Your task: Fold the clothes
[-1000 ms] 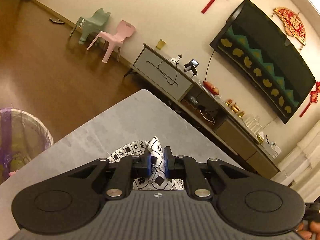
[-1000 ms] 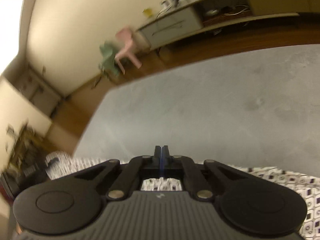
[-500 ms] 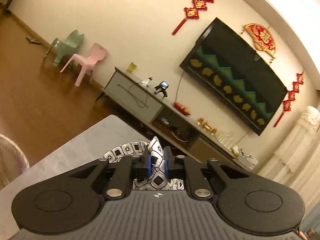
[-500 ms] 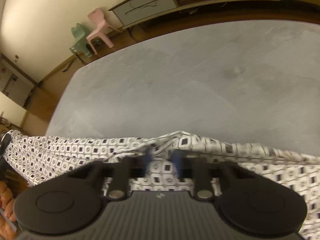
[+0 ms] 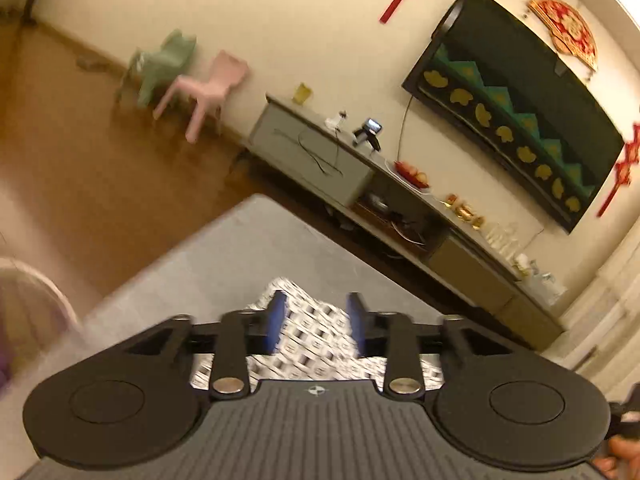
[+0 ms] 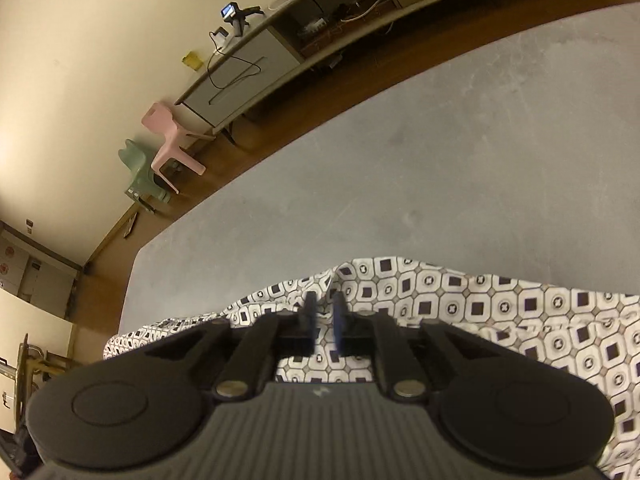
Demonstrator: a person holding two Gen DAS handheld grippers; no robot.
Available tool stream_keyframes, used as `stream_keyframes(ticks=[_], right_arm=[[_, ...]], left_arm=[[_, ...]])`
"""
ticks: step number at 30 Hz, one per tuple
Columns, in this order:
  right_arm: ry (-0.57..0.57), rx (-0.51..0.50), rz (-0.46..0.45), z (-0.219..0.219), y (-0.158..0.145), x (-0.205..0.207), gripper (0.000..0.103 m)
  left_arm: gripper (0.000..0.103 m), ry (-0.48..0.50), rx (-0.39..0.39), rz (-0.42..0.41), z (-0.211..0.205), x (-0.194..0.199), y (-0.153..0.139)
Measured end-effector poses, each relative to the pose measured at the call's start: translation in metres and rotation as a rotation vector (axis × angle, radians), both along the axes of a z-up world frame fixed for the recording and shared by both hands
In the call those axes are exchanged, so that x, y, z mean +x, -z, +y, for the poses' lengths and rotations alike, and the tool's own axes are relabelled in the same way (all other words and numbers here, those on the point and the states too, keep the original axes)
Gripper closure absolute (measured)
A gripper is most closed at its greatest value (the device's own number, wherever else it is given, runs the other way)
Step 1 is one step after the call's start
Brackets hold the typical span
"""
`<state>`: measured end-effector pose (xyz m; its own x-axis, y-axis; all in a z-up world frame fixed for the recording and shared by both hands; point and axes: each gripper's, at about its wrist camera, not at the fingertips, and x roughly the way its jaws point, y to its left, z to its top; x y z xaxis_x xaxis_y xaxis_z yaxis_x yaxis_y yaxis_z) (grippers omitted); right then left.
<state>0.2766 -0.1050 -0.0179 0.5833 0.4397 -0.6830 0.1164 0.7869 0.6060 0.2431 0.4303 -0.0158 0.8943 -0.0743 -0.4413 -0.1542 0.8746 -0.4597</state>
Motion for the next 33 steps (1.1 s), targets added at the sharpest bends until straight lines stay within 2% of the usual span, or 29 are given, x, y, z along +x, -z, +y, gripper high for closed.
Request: stream_keyframes(ticks=[2, 4, 6, 9, 11, 13, 14, 15, 18, 20, 23, 25, 27, 31, 33], right_arm=[[0.003, -0.076, -0.066, 0.006, -0.018, -0.022, 0.078], [-0.074, -0.159, -0.158, 0.028, -0.035, -0.051, 0.074], [-0.256, -0.233, -0.227, 0.061, -0.048, -0.076, 0.063], [-0.478, -0.414, -0.296, 0.106, -0.045, -0.107, 0.064], [-0.538, -0.545, -0.309, 0.119, -0.036, -0.119, 0.064], [-0.532, -0.622, -0.282, 0.106, -0.027, -0.123, 0.064], [-0.526, -0.654, -0.266, 0.100, -0.022, -0.125, 0.064], [-0.517, -0.664, -0.250, 0.094, -0.018, -0.126, 0.064], [-0.510, -0.660, -0.225, 0.081, -0.014, -0.130, 0.064], [-0.520, -0.654, -0.199, 0.079, -0.012, -0.130, 0.064], [-0.541, -0.657, -0.168, 0.078, -0.007, -0.128, 0.063], [-0.549, -0.662, -0.147, 0.077, -0.004, -0.127, 0.062], [-0.553, -0.662, -0.124, 0.061, -0.005, -0.134, 0.059], [-0.546, -0.655, -0.073, 0.027, -0.006, -0.152, 0.055], [-0.534, -0.663, -0.049, 0.018, -0.009, -0.159, 0.056]], left_arm=[[0.051, -0.034, 0.053, 0.005, 0.005, -0.010, -0.004], [0.051, -0.083, 0.015, 0.019, 0.022, -0.020, 0.000], [0.051, -0.137, -0.044, 0.039, 0.041, -0.029, 0.005], [0.051, -0.134, -0.130, 0.071, 0.058, -0.041, 0.011], [0.051, -0.026, -0.128, 0.109, 0.055, -0.042, 0.015], [0.051, 0.111, -0.063, 0.158, 0.037, -0.042, 0.019], [0.051, 0.147, -0.013, 0.174, 0.027, -0.042, 0.020], [0.051, 0.183, 0.034, 0.188, 0.018, -0.042, 0.022], [0.051, 0.260, 0.084, 0.196, -0.001, -0.041, 0.027], [0.051, 0.242, 0.148, 0.253, -0.010, -0.031, 0.037], [0.063, 0.189, 0.222, 0.268, -0.012, -0.020, 0.042], [0.081, 0.105, 0.293, 0.295, -0.008, -0.015, 0.044], [0.090, 0.045, 0.327, 0.307, -0.009, -0.011, 0.045], [0.090, 0.021, 0.424, 0.331, -0.031, -0.009, 0.041], [0.083, 0.041, 0.426, 0.323, -0.036, -0.017, 0.030]])
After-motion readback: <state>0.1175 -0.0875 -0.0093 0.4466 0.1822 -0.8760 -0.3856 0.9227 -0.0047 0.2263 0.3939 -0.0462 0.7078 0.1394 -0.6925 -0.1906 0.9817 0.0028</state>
